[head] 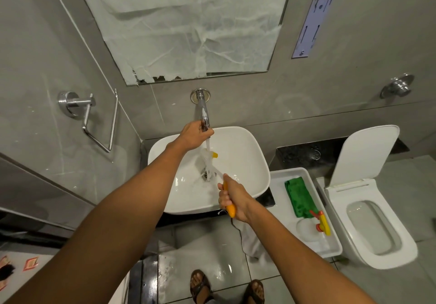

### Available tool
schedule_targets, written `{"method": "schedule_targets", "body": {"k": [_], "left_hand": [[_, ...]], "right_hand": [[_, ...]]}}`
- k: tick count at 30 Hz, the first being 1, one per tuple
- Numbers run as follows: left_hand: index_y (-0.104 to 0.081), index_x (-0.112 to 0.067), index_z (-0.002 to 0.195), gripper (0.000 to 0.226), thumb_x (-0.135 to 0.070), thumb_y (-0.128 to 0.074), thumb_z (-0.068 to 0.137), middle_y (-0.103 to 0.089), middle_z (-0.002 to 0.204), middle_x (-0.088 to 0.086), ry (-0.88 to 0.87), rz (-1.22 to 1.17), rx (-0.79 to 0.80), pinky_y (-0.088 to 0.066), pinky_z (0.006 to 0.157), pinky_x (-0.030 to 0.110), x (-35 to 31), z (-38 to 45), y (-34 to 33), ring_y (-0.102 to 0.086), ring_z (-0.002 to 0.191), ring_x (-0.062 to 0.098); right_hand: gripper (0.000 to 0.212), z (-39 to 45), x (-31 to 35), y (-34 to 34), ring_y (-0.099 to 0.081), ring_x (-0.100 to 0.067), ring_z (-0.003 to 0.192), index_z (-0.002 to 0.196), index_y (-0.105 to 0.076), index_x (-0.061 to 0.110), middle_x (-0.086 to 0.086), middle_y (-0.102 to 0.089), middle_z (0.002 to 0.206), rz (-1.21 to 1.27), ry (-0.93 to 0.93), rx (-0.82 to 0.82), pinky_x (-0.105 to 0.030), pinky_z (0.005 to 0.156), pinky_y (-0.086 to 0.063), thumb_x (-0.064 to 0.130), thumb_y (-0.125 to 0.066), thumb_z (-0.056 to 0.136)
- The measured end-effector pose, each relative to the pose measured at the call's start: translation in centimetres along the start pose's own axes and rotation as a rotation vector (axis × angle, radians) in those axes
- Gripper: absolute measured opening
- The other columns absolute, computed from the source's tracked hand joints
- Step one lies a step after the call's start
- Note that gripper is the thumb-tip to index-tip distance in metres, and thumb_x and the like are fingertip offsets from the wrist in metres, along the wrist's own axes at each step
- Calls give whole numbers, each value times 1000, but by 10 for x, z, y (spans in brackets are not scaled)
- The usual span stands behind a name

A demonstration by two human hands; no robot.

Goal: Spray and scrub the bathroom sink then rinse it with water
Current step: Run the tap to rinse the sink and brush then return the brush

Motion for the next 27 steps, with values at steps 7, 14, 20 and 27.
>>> {"method": "schedule_targets", "body": {"k": [7, 14, 20, 27], "left_hand": [[-58, -13, 87, 20, -27, -65, 100, -52, 78, 0, 4, 6, -1, -38, 64, 32, -1, 0, 0, -46, 72, 17], [-60, -10, 93, 21, -29, -64, 101, -54, 86, 6, -7, -2, -4, -41, 77, 36, 1, -2, 0, -48, 79, 22], [-63, -9, 95, 19, -27, -65, 101, -56, 89, 9, -9, -22, -10, -42, 78, 37, 1, -3, 0, -50, 83, 24], [-68, 5, 110, 36, -30, -64, 103, -59, 92, 10, 8, -32, -15, -44, 80, 38, 3, -4, -1, -52, 85, 24]], "right_hand": [[40, -10, -5, -15, -39, -10, 27, 80, -53, 7, 1, -39, 48, 541, -261, 429, -11, 33, -22, 33, -42, 109], [42, 10, -2, 7, -31, -7, 37, 78, -49, 13, 3, -35, 54, 53, 31, 69, -17, 33, -28, 42, -46, 108], [48, 9, 27, 15, -58, -18, 72, 92, -57, 14, 0, -61, 82, -827, 520, -340, -33, 67, -46, 58, -42, 104], [44, 17, 6, 10, -36, -11, 48, 87, -53, 11, 2, -39, 61, -189, 212, -130, -23, 43, -35, 50, -45, 107]]}}
Point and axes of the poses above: each hand's wrist, its own z-axis towards the middle knuckle, its own y-axis out of the back of the hand, x = y × z, the point moved 8 cm from there along z, towards the middle knuckle
